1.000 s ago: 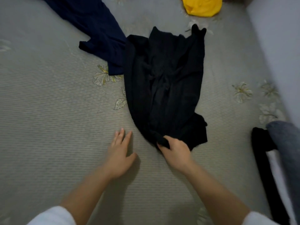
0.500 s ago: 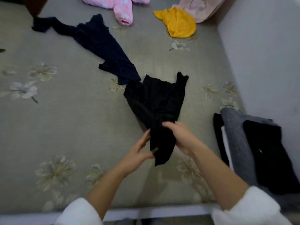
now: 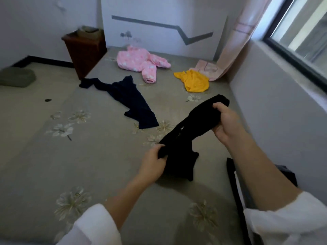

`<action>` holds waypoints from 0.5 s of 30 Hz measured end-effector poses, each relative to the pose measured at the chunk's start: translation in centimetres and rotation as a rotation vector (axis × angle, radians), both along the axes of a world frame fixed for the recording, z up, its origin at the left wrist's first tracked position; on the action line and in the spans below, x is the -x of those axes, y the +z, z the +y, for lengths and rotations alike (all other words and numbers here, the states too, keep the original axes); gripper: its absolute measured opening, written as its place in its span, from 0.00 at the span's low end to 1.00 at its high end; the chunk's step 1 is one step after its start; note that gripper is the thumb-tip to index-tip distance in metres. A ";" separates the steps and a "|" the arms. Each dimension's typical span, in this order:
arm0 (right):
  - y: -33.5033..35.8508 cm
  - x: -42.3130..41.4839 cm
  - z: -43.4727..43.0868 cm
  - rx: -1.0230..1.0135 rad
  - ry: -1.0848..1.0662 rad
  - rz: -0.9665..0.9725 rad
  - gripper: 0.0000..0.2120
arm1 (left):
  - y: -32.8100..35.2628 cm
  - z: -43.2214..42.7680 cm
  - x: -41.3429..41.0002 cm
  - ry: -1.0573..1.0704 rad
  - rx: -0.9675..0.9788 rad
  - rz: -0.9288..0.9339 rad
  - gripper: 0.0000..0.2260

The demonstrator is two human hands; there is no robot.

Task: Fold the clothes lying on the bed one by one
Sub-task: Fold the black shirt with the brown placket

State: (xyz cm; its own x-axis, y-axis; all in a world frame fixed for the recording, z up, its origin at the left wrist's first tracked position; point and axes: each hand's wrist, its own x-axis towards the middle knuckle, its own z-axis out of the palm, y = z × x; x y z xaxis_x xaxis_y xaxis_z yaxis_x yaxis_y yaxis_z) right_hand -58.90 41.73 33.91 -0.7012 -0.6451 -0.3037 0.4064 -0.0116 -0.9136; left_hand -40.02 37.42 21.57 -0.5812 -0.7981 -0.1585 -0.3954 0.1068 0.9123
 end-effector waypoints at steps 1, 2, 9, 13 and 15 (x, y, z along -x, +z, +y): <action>0.6 0.9 0.4 -0.017 -0.043 0.053 0.05 | 1.4 -1.2 -0.4 0.011 0.005 0.027 0.09; 1.1 1.7 0.8 -0.038 -0.078 0.112 0.04 | 2.9 -2.4 -0.9 0.029 0.024 0.042 0.10; 3.8 3.7 3.0 -0.069 -0.208 0.537 0.15 | 13.0 -6.3 -1.9 0.019 -0.024 0.175 0.17; 5.4 4.2 3.0 0.096 -0.188 0.479 0.09 | 17.5 -6.8 -1.4 -0.189 0.027 0.084 0.13; 5.9 4.7 2.9 0.106 -0.162 0.468 0.07 | 18.6 -7.4 -0.9 -0.196 0.295 -0.090 0.21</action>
State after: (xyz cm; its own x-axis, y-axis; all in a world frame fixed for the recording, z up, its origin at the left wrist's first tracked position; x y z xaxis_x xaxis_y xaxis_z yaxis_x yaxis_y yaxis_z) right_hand -63.59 44.66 39.81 -0.8401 -0.5270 0.1288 -0.0614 -0.1435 -0.9877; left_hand -39.07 30.03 40.19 -0.7220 -0.6919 0.0047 -0.4185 0.4421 0.7934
